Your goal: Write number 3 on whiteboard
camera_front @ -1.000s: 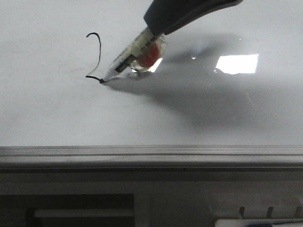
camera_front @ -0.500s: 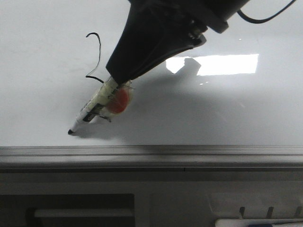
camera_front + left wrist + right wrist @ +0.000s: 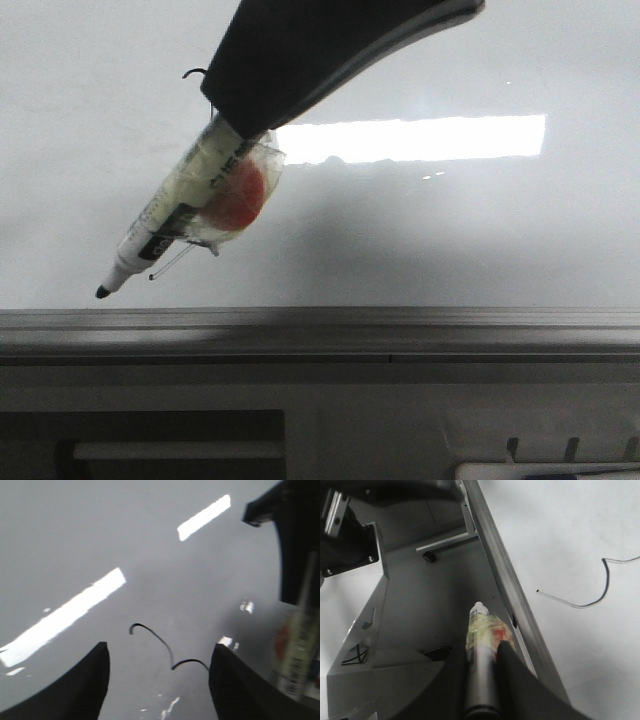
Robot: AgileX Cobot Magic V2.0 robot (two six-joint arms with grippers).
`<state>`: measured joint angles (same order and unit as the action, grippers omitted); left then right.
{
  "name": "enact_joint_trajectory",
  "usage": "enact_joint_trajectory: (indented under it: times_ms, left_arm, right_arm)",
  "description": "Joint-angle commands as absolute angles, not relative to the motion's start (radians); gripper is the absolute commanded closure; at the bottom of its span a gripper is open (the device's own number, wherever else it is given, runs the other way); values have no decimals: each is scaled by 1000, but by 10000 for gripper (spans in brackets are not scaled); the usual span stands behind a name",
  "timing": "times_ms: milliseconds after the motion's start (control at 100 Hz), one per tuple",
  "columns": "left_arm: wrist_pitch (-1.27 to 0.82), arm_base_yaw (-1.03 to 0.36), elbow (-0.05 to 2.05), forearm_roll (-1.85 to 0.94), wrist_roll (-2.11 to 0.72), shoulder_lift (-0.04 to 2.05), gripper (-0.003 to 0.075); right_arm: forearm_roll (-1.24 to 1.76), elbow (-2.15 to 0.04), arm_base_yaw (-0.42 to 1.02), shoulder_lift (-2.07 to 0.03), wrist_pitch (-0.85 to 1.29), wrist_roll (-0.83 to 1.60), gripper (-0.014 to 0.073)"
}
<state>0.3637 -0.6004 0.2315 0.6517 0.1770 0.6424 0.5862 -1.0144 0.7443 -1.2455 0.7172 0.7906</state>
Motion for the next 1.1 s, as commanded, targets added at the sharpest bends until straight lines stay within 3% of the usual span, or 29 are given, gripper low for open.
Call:
enact_joint_trajectory:
  times_ms: [0, 160, 570, 1090]
  left_arm:
    - [435, -655, 258, 700, 233, 687, 326]
    - [435, -727, 258, 700, 233, 790, 326]
    - [474, -723, 300, 697, 189, 986, 326]
    - [459, -723, 320, 700, 242, 991, 407]
  right_arm:
    - [600, -1045, 744, -1230, 647, 789, 634]
    - [600, -1045, 744, -1230, 634, 789, 634]
    - [632, -1045, 798, -1230, 613, 789, 634]
    - [626, -1045, 795, -1231, 598, 789, 634]
